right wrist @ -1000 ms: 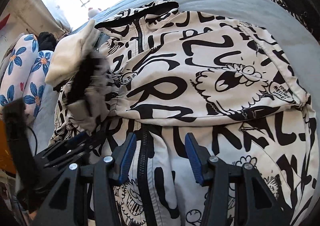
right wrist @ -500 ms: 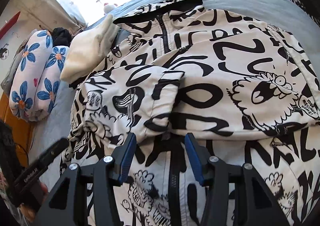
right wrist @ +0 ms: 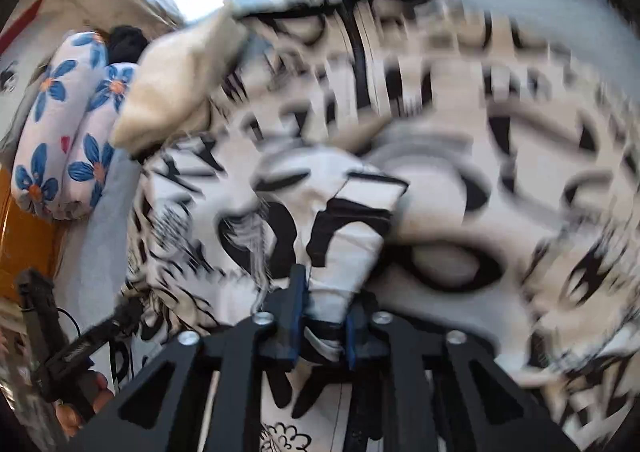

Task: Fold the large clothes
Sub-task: 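Fold the sleeve with the left gripper across the jacket front, then release the sleeve with the left gripper and smooth it flat, then grasp the jacket hem with both grippers, then lift the hem with both grippers and fold it toward the hood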

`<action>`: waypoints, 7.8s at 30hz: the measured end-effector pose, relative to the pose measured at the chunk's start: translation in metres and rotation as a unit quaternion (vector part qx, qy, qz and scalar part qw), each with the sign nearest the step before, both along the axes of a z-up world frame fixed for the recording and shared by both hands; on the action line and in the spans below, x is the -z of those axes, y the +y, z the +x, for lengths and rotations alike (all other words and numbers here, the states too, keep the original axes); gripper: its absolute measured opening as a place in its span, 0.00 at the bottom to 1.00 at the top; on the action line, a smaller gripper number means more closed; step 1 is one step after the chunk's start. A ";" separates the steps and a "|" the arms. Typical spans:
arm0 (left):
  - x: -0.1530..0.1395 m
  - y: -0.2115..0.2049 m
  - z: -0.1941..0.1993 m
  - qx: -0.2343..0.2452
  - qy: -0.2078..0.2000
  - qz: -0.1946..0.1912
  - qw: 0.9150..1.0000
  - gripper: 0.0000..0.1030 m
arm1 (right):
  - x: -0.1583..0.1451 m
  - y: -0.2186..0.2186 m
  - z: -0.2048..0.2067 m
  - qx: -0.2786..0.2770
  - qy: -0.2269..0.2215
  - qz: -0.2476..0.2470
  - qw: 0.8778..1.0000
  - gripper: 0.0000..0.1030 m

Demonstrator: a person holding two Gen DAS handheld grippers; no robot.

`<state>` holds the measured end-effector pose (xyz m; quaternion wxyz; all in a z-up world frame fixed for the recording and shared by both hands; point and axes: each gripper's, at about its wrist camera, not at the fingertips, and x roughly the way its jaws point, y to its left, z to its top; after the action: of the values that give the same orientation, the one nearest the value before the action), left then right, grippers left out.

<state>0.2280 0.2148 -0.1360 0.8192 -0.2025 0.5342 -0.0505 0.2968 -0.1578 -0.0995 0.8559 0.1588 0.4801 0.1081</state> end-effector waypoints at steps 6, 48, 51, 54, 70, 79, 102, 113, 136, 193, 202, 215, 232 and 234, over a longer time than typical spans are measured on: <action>0.006 0.005 0.001 0.001 -0.003 0.012 1.000 0.61 | -0.033 -0.049 0.004 0.051 -0.047 -0.035 0.997 0.12; -0.026 -0.048 0.038 0.077 -0.019 0.099 0.992 0.61 | 0.039 -0.032 -0.003 0.009 0.070 -0.046 0.996 0.30; -0.048 -0.050 0.047 0.075 -0.047 0.091 0.992 0.62 | 0.026 -0.021 0.008 -0.001 0.053 -0.042 0.998 0.30; -0.056 -0.055 0.067 0.069 -0.051 0.102 0.991 0.62 | 0.019 -0.001 0.029 -0.008 0.045 -0.020 0.999 0.30; 0.016 -0.037 0.169 0.032 -0.027 0.124 0.991 0.62 | 0.069 -0.011 0.120 0.035 0.040 -0.023 0.998 0.18; 0.011 -0.036 0.163 0.042 -0.028 0.143 0.988 0.62 | 0.059 -0.044 0.099 0.060 0.053 -0.011 0.997 0.21; -0.140 -0.058 0.023 0.054 -0.120 0.142 0.981 0.62 | -0.072 -0.029 -0.045 0.015 -0.057 -0.060 0.996 0.26; -0.176 -0.066 -0.053 0.070 -0.158 0.165 0.971 0.62 | -0.101 -0.058 -0.127 0.041 -0.103 -0.080 0.991 0.35; -0.124 -0.034 -0.163 0.084 -0.112 0.192 0.971 0.64 | -0.046 -0.120 -0.246 0.078 -0.069 -0.082 0.991 0.39; -0.001 0.005 -0.200 0.170 0.003 0.013 0.985 0.91 | 0.077 -0.174 -0.307 0.071 0.079 0.077 0.991 0.47; -0.022 -0.020 -0.206 0.155 0.001 0.067 0.986 0.31 | 0.047 -0.158 -0.307 0.078 0.057 0.013 0.995 0.19; -0.068 -0.006 -0.234 0.113 0.005 0.038 0.993 0.21 | -0.012 -0.160 -0.326 0.084 0.023 -0.007 0.996 0.13; -0.137 0.000 -0.128 0.078 -0.026 -0.040 0.996 0.20 | -0.082 -0.206 -0.232 0.099 -0.030 0.085 0.991 0.13; -0.150 -0.005 -0.095 0.074 -0.048 -0.039 0.995 0.20 | -0.088 -0.214 -0.199 0.110 -0.036 0.094 0.989 0.13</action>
<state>0.1329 0.2094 0.0139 0.8295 -0.1915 0.5051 -0.1419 0.0983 -0.3716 -0.0116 0.8605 0.2868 0.4161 0.0639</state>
